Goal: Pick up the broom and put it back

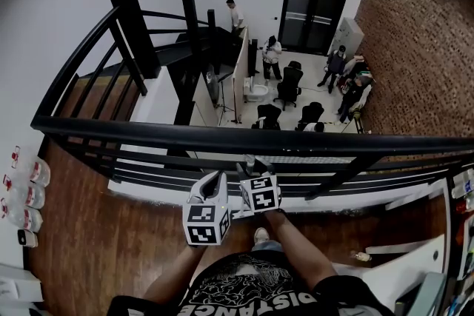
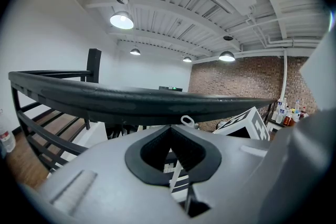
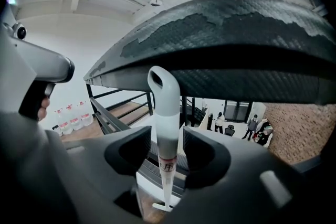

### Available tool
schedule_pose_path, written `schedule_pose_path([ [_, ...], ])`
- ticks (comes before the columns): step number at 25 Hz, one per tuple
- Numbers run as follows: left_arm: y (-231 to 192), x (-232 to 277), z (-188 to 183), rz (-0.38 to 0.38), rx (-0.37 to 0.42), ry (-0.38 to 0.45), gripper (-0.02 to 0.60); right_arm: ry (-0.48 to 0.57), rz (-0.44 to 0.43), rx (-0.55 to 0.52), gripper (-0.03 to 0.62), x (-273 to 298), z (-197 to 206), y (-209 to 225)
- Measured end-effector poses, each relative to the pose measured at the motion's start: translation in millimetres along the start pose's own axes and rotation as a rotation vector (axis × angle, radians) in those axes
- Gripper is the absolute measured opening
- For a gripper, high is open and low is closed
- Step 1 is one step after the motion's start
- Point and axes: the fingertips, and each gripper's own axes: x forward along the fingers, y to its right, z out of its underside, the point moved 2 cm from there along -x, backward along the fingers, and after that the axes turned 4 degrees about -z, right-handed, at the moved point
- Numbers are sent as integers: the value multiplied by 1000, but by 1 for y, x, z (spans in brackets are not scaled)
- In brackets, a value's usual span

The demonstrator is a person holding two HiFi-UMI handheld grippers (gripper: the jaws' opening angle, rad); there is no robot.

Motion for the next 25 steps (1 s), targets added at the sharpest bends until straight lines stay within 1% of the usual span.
schedule_pose_path([
  [4, 1, -1, 1, 1, 0, 0, 5, 7, 9, 5, 164, -4, 3, 1],
  [8, 0, -5, -1, 10, -1, 1, 5, 17, 36, 10, 164, -16, 2, 3],
  [14, 1, -22, 3, 31, 1, 13, 5, 74, 112, 32, 163, -47, 1, 3],
  [17, 3, -37, 8, 52, 2, 19, 5, 108, 145, 44, 162, -68, 0, -5],
  [18, 3, -43, 9, 61, 0, 20, 5, 115, 158, 41, 150, -76, 0, -9],
  [20, 5, -56, 11, 76, 2, 28, 5, 132, 184, 24, 104, -95, -2, -16],
  [23, 9, -72, 11, 87, 32, 49, 5, 163, 209, 18, 66, -124, -7, -26],
  [25, 13, -80, 12, 100, 39, 56, 5, 179, 219, 21, 43, -140, -9, -34],
])
